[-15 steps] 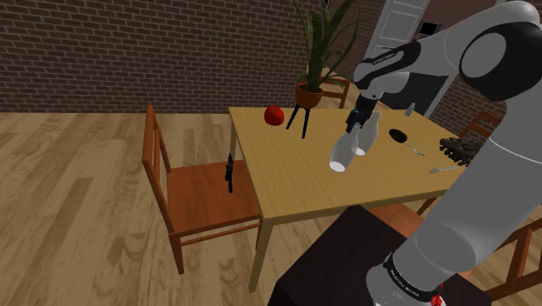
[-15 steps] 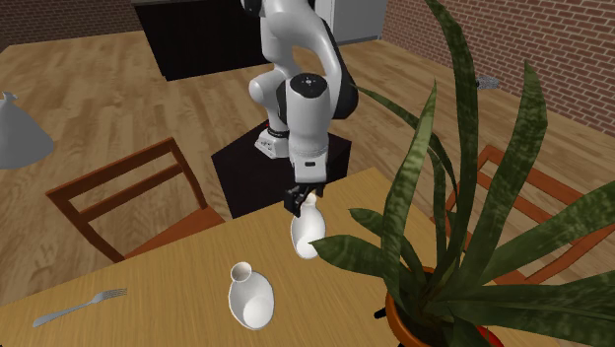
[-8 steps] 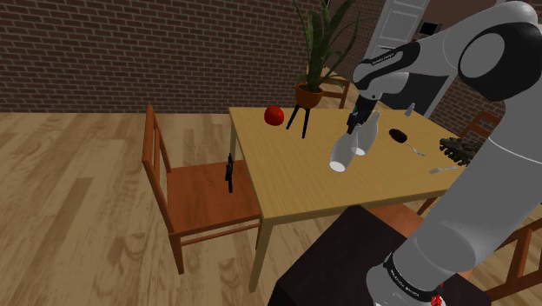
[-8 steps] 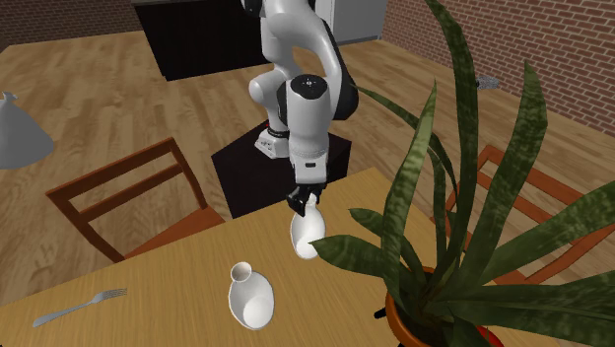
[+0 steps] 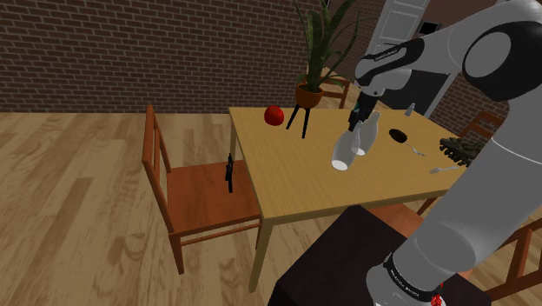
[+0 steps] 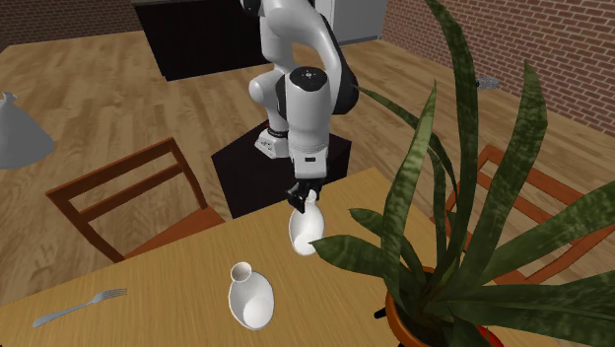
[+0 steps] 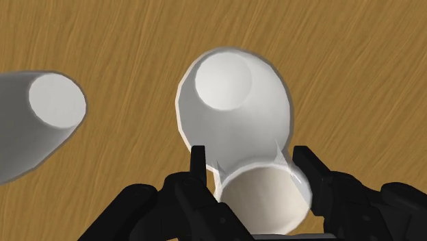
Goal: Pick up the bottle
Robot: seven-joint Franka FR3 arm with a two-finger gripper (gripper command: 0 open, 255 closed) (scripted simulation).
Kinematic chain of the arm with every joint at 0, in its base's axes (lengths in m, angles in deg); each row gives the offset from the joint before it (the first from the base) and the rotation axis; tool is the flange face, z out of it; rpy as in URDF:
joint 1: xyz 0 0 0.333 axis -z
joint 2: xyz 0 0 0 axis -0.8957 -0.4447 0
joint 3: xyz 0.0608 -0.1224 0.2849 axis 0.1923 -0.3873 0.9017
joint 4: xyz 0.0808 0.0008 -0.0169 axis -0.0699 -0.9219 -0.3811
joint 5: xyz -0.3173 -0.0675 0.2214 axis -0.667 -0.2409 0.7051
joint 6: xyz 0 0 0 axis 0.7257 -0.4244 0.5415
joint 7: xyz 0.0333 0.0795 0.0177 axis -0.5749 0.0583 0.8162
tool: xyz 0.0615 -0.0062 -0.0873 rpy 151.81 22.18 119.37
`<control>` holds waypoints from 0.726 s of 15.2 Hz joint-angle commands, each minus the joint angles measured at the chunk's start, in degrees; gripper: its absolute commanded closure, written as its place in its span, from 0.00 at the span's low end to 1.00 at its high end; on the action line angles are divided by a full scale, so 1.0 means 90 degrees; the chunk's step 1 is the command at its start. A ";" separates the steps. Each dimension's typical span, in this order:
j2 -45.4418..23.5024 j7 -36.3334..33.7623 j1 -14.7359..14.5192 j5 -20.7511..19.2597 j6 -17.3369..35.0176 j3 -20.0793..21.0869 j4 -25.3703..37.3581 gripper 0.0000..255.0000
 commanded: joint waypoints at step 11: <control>0.0375 -0.0176 -0.0046 -0.0232 -0.0986 0.0014 0.0667 1.00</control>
